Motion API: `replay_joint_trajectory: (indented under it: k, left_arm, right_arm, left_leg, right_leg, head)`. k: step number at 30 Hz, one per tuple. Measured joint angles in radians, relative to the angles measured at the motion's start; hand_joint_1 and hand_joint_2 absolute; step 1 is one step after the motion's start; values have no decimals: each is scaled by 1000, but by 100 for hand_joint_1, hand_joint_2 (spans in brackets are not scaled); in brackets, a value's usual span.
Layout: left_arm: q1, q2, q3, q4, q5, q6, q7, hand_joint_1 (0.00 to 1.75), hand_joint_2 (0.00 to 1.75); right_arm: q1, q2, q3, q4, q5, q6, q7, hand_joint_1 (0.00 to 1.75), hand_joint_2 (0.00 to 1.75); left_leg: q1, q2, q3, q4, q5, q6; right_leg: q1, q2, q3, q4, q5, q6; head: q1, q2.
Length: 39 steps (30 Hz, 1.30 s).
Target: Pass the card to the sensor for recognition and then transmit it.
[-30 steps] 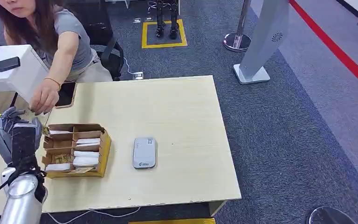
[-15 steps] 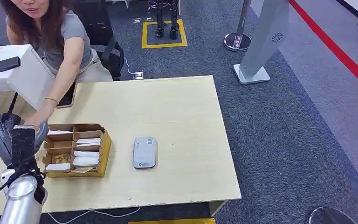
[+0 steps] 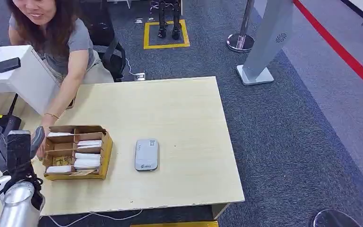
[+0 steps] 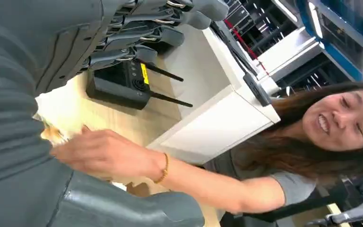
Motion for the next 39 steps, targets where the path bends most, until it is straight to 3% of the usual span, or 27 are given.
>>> replay_joint_trajectory:
  k: [6, 11, 26, 35, 39]
  left_arm:
    - [38, -2, 2, -42, -69, 9, -18, 0, 175]
    - [146, 7, -8, -191, -291, 61, 26, 0, 175]
    - [431, 64, -45, -508, -536, 69, 95, 0, 175]
    - [521, 85, -84, -590, -632, 76, 130, 0, 175]
    - [544, 104, -119, -605, -744, 95, 187, 0, 175]
  right_arm:
    - [2, 0, 0, 0, -7, -13, -2, 0, 0]
    - [13, 0, -6, 0, -40, -29, -3, 0, 0]
    - [26, 0, -44, 0, -76, -48, 2, 0, 0]
    - [29, 0, -61, 0, -77, -50, 16, 0, 0]
    - [29, 0, -66, 0, -76, -55, 17, 0, 0]
  left_leg:
    - [0, 0, 0, 0, 0, 0]
    - [0, 2, 0, 0, -1, 0]
    - [0, 2, -1, 0, -1, 0]
    - [0, 2, -1, 0, -1, 0]
    - [0, 2, 0, 0, -1, 0]
  right_leg:
    - [0, 0, 0, 0, 0, 0]
    - [0, 2, -1, 0, -1, 0]
    - [0, 1, -2, 0, -1, 0]
    - [0, 1, -1, -1, -1, 0]
    - [0, 1, -1, 0, -1, 0]
  head:
    - [0, 0]
    - [0, 0]
    - [0, 0]
    - [0, 0]
    - [0, 0]
